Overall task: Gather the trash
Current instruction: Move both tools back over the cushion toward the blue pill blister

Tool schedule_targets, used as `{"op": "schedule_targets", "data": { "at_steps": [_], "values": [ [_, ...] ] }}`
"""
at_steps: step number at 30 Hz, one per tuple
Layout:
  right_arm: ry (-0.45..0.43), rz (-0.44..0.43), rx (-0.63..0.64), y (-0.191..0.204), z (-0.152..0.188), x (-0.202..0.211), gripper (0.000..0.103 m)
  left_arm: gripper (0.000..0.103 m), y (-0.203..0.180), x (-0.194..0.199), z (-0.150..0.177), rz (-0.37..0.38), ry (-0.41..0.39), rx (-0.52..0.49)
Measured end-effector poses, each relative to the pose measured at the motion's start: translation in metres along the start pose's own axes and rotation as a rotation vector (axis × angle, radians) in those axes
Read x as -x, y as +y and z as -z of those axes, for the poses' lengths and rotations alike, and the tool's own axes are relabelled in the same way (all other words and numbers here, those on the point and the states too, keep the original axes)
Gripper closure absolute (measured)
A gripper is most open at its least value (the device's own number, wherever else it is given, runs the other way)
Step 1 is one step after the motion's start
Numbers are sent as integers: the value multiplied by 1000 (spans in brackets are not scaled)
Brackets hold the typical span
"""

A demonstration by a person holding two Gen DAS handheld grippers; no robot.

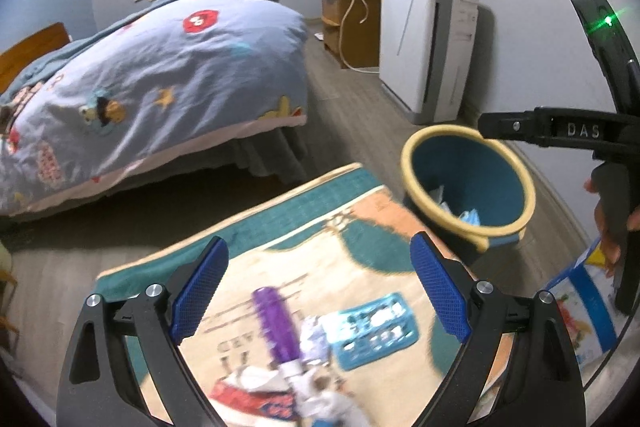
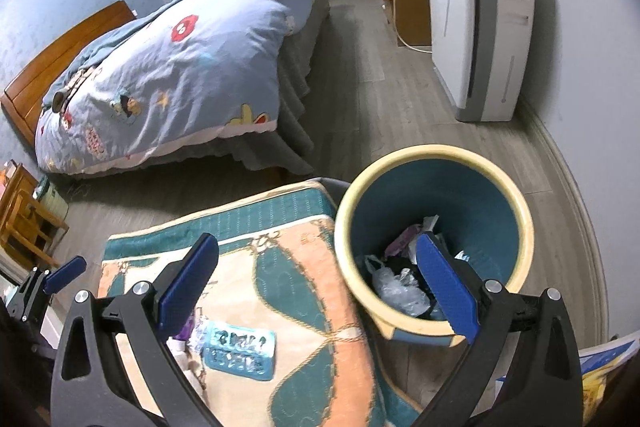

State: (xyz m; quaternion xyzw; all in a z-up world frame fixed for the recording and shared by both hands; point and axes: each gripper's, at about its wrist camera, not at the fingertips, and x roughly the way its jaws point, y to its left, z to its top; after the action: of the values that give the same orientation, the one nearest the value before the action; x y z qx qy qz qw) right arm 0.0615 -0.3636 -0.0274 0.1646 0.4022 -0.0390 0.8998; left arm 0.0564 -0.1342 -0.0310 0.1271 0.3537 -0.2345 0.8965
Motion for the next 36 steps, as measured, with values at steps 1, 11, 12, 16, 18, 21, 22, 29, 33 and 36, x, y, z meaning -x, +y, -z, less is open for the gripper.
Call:
{"op": "schedule_targets", "data": {
  "at_steps": [1, 11, 12, 16, 18, 21, 22, 29, 33, 36],
  "values": [
    [4, -2, 16, 7, 2, -1, 6, 11, 5, 2, 4, -5, 3, 2],
    [41, -31, 120, 62, 26, -3, 6, 11, 57, 33, 47, -74, 35, 29],
    [46, -43, 116, 67, 30, -3, 6, 11, 62, 36, 51, -79, 38, 39],
    [81, -84, 73, 79, 41, -6, 6, 11, 82, 53, 69, -120, 73, 92],
    [107, -92, 48, 82, 48, -9, 6, 11, 87, 62, 78, -151, 80, 123],
    [146, -79, 35, 83, 56, -17, 6, 10, 95, 66, 89, -130, 111, 205],
    [157, -69, 37, 84, 57, -20, 6, 10, 96, 65, 89, -120, 114, 211],
    [297, -6, 132, 85, 76, -50, 6, 10, 97, 47, 94, -140, 166, 177],
    [358, 3, 249, 87, 86, -67, 6, 10, 99, 38, 93, -127, 186, 199],
    [382, -34, 371, 95, 94, -76, 6, 10, 103, 30, 94, -117, 213, 228]
  ]
}}
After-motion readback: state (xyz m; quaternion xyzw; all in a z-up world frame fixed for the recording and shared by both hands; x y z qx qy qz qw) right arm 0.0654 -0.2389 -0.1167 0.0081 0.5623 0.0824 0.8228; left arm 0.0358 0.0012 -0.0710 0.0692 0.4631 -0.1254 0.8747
